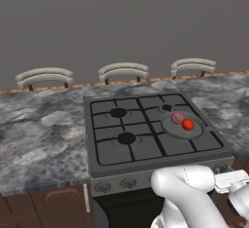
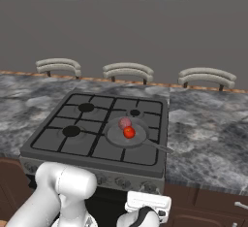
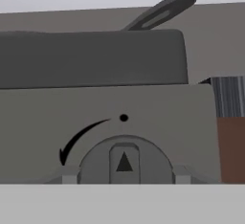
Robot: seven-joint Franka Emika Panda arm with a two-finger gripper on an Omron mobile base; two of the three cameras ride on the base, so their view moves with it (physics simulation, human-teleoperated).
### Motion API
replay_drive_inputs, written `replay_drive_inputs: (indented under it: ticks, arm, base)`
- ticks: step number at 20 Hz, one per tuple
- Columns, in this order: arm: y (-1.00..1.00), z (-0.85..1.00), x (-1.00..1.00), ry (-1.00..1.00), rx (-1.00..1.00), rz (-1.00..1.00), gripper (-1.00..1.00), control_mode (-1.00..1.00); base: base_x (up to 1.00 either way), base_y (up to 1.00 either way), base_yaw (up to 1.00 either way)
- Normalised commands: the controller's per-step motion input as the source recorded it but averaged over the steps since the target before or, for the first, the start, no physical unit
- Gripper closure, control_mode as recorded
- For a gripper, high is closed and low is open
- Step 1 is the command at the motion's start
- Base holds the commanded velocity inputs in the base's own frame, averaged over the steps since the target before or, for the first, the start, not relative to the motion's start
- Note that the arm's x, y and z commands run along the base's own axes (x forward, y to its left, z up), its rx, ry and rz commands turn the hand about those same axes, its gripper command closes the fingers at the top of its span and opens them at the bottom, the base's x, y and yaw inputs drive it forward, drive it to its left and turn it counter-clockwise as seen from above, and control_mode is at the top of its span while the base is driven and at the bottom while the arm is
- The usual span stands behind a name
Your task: Place the pan on the front right burner on the stove. Then place the tomato and the onion in the pan and turn on the front right burner.
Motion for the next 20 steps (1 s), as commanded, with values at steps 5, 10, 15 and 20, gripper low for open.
replay_drive_inputs:
  ticks: [5, 10, 15, 20]
  arm:
    - [0.00, -0.16, 0.00, -0.15, -0.06, 0.00, 1.00, -1.00]
    - [0.00, -0.07, 0.00, -0.14, -0.13, 0.01, 1.00, -1.00]
    - [0.00, -0.03, 0.00, -0.03, -0.11, 0.00, 1.00, -1.00]
    - [-0.02, -0.12, 0.00, 0.00, -0.12, 0.00, 1.00, -1.00]
  base:
    - [0.00, 0.00, 0.00]
    - [0.00, 0.00, 0.00]
    - [0.00, 0.00, 0.00]
    - [0.00, 0.00, 0.00]
